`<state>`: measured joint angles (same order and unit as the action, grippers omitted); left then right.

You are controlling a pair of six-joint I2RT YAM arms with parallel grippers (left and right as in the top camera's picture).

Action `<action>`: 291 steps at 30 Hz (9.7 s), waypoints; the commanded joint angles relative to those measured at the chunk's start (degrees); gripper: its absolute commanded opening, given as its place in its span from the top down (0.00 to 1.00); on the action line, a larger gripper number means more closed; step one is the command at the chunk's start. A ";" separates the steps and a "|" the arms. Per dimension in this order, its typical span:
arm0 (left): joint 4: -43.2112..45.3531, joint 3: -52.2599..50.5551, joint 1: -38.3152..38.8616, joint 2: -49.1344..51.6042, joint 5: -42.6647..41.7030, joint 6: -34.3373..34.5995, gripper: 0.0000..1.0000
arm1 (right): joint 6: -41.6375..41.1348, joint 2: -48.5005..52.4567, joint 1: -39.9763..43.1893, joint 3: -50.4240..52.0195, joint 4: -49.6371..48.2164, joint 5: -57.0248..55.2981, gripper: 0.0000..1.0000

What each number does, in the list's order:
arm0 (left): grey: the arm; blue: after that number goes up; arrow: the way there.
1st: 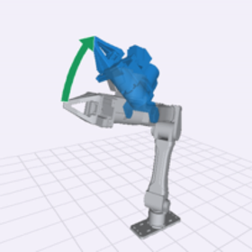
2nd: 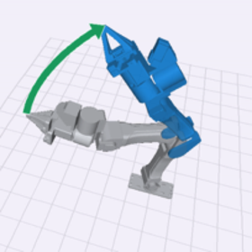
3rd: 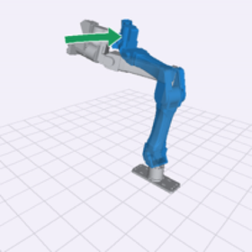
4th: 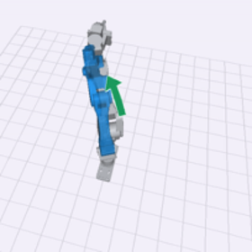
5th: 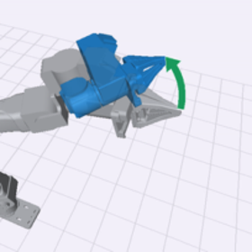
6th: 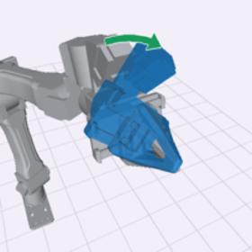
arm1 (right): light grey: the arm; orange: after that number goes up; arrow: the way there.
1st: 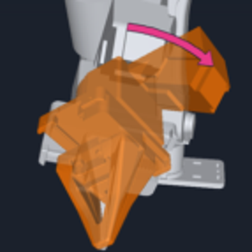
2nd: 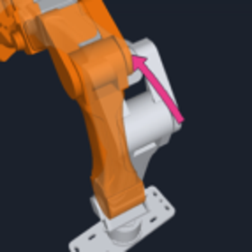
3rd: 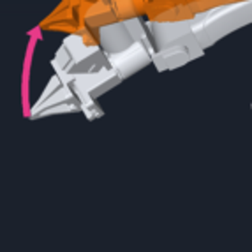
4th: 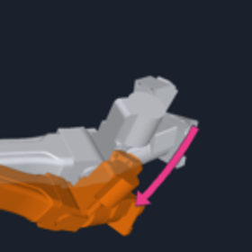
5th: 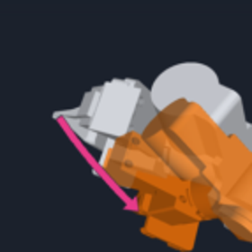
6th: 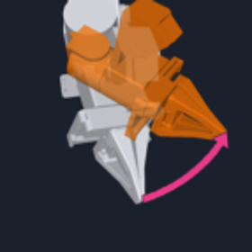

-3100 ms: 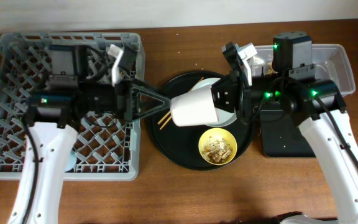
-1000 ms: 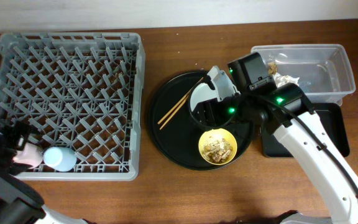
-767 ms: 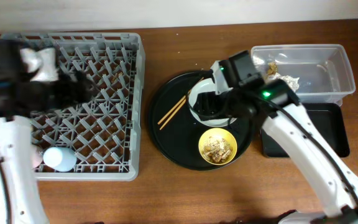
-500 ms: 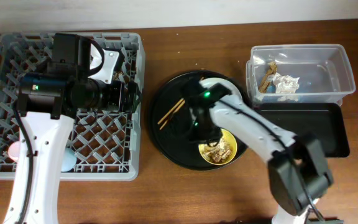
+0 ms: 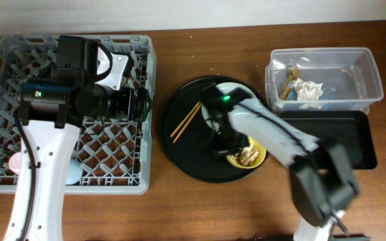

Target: Sort waste into correct bins and load items into the dishwasher rack

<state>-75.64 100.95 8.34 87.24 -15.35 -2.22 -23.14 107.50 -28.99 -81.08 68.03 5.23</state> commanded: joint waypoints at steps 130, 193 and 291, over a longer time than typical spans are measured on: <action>29.22 -0.31 17.75 44.96 15.80 -0.20 1.00 | 23.76 -107.14 26.77 80.76 -64.61 -17.33 0.02; 7.58 0.61 3.02 26.80 13.09 10.36 0.51 | 23.76 -107.14 26.77 80.76 -64.61 -17.33 0.02; 4.33 16.11 -14.32 14.32 78.20 8.35 1.00 | 23.76 -107.14 26.77 80.76 -64.61 -17.33 0.02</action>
<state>-73.49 120.38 -5.41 100.77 49.82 7.44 0.47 0.69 -2.59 -0.84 3.33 -11.75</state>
